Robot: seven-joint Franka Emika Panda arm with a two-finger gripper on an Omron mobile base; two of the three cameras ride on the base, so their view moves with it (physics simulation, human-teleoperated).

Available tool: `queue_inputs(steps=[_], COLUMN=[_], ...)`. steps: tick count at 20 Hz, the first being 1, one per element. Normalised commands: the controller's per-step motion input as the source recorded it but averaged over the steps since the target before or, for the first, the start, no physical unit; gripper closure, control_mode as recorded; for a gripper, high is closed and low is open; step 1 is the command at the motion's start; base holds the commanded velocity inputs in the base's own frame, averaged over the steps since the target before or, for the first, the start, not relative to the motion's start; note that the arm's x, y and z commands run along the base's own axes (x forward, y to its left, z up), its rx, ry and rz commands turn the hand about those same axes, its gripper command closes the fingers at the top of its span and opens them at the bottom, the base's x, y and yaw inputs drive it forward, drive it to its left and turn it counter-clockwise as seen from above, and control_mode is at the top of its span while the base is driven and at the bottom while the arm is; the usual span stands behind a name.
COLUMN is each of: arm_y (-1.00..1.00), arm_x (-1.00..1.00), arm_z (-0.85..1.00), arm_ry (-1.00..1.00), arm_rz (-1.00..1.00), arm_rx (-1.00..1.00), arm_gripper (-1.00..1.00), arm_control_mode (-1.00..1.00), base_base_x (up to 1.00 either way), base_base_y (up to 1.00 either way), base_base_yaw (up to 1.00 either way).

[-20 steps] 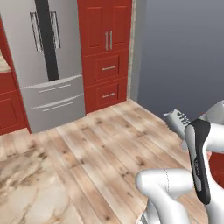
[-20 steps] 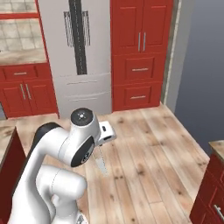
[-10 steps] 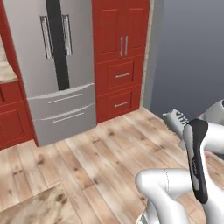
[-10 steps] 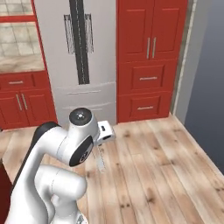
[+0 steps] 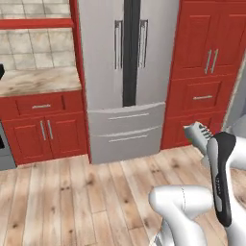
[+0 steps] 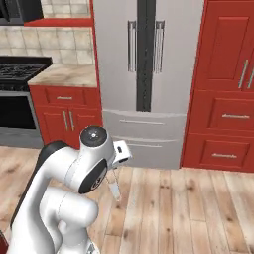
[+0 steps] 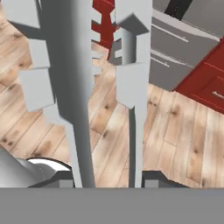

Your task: Take the tongs from the drawer on the right and place them on the dining counter next to the tray containing the hot dog.

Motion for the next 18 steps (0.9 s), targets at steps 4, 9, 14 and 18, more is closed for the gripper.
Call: queue_inputs(steps=[4, 9, 14, 18], arm_y=[0.00, 0.00, 0.00, 0.00], arm_x=[0.00, 0.00, 0.00, 0.00], arm_z=[0.00, 0.00, 0.00, 0.00], arm_ry=[0.00, 0.00, 0.00, 0.00], arm_rz=[0.00, 0.00, 0.00, 0.00], arm_rx=[0.00, 0.00, 0.00, 0.00], arm_gripper=[1.00, 1.00, 1.00, 1.00], arm_control_mode=[1.00, 1.00, 1.00, 1.00], base_base_x=[0.78, 0.73, 0.81, 0.99], base_base_y=[-0.07, -0.14, -0.11, -0.02], base_base_yaw=[0.73, 0.75, 0.73, 0.65])
